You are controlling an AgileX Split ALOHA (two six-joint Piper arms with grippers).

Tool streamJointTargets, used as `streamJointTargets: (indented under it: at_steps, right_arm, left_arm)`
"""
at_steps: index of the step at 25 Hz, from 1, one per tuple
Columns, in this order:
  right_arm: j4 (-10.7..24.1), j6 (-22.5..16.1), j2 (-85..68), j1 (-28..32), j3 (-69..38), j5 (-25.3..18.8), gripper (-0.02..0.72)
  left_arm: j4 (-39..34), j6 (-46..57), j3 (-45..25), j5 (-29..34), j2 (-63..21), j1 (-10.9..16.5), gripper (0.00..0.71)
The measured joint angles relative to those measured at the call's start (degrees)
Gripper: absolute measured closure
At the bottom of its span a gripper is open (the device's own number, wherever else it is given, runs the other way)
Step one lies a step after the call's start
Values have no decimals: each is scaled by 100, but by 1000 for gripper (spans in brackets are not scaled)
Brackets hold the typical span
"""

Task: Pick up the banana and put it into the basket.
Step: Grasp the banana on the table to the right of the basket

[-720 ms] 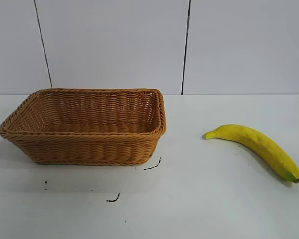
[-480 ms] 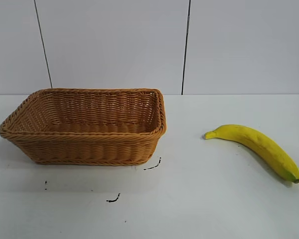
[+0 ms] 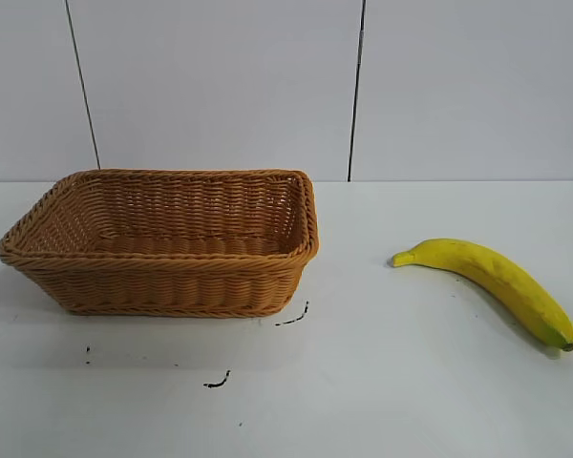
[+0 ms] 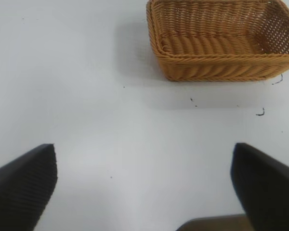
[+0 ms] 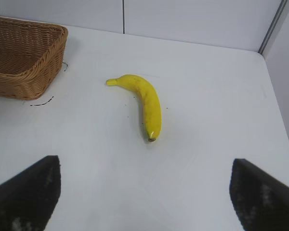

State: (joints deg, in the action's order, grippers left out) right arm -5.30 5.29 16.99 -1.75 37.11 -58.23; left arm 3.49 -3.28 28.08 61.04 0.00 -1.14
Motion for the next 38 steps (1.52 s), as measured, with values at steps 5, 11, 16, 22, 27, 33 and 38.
streamJointTargets:
  at_steps: [5,11,16,22,27,33,38]
  right_arm:
    - [-62,-57,1709,0,1008,2,27]
    - [-78,-84,3731,0,2109,-3,27]
    - [-78,-109,5393,0,3006,-9,27]
    - [-78,-81,7058,0,4006,-49,27]
    - [-78,5,8202,0,4775,-278,27]
    - [-78,380,9153,0,5362,-387,27]
    - [-79,1409,9412,-20,5443,-540,27]
  left_arm:
    - [0,0,0,0,0,0,15]
    - [0,0,0,0,0,0,15]
    - [0,0,0,0,0,0,15]
    - [0,0,0,0,0,0,15]
    - [0,0,0,0,0,0,15]
    - [0,0,0,0,0,0,15]
    - [0,0,0,0,0,0,15]
